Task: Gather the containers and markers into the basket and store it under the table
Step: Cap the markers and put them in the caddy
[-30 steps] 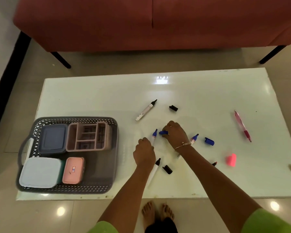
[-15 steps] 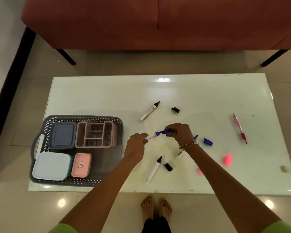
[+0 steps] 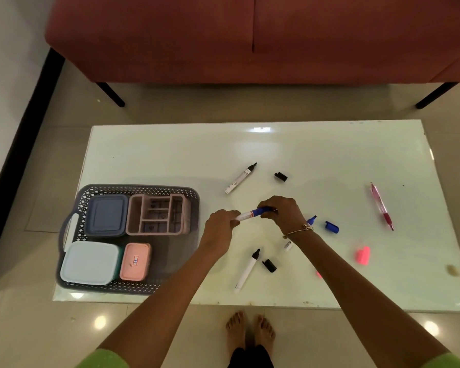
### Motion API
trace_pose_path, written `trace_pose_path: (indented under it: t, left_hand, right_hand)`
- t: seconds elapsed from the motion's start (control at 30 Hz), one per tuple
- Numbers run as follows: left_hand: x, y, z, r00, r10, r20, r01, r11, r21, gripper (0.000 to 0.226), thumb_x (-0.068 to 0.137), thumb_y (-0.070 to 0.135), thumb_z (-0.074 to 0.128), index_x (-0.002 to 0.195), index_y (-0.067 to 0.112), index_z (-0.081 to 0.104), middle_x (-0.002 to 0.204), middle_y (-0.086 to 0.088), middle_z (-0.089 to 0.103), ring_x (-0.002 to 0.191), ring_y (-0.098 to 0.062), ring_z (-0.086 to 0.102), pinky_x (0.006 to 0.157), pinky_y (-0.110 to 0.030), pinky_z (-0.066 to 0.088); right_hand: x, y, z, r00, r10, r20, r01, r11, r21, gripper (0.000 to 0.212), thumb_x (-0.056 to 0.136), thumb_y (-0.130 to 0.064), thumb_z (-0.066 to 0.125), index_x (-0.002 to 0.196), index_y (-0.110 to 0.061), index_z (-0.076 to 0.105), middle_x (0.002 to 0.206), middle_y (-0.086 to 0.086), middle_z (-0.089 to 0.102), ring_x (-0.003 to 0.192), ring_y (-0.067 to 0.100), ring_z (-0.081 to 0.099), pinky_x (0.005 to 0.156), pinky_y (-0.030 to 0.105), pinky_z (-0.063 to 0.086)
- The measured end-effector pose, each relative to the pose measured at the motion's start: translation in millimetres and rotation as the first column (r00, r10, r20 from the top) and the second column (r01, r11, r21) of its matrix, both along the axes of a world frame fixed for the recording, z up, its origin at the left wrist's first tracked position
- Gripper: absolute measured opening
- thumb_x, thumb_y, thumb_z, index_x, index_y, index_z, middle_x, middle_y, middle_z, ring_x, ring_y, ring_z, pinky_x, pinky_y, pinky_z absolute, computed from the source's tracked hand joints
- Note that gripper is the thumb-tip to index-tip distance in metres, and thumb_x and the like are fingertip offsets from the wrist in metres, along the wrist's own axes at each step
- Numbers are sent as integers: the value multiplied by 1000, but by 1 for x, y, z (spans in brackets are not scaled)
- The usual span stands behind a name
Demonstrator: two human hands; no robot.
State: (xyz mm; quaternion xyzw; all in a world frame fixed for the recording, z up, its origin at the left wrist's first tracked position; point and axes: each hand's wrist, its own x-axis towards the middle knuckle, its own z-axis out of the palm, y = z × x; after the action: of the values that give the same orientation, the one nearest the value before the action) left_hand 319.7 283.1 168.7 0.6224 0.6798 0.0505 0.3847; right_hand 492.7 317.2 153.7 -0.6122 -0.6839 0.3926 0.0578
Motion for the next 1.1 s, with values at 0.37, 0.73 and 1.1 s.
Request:
trace_pose_path:
  t: [0.37, 0.73, 1.1]
  left_hand:
    - [-14, -16, -4, 982, 31, 189, -50, 994, 97, 22, 92, 15, 54, 111, 9, 65, 90, -12, 67, 68, -10, 50, 64, -11, 37]
    - [-96, -5, 26, 850, 507, -140, -431, 824, 367, 64, 76, -10, 55, 136, 8, 40, 135, -17, 49, 132, -34, 39, 110, -55, 31]
    - [-43, -29, 26, 836, 548, 21, -492, 732, 470, 23, 81, -2, 56, 102, 6, 60, 107, -17, 59, 103, -32, 51, 88, -41, 40]
  right_hand:
    - [3, 6, 15, 991, 103, -87, -105, 994, -17, 20, 82, -10, 65, 101, -6, 70, 97, 17, 71, 86, 24, 61, 70, 11, 38]
    - [-109, 29, 81, 939, 105, -329, -2, 954, 299, 18, 78, -14, 69, 94, -7, 72, 92, 11, 74, 81, 16, 62, 71, 17, 40]
    - [-148, 36, 40, 965, 238, -114, -202, 944, 262, 40, 80, -3, 60, 120, -6, 58, 118, 17, 64, 107, 31, 58, 96, 35, 40]
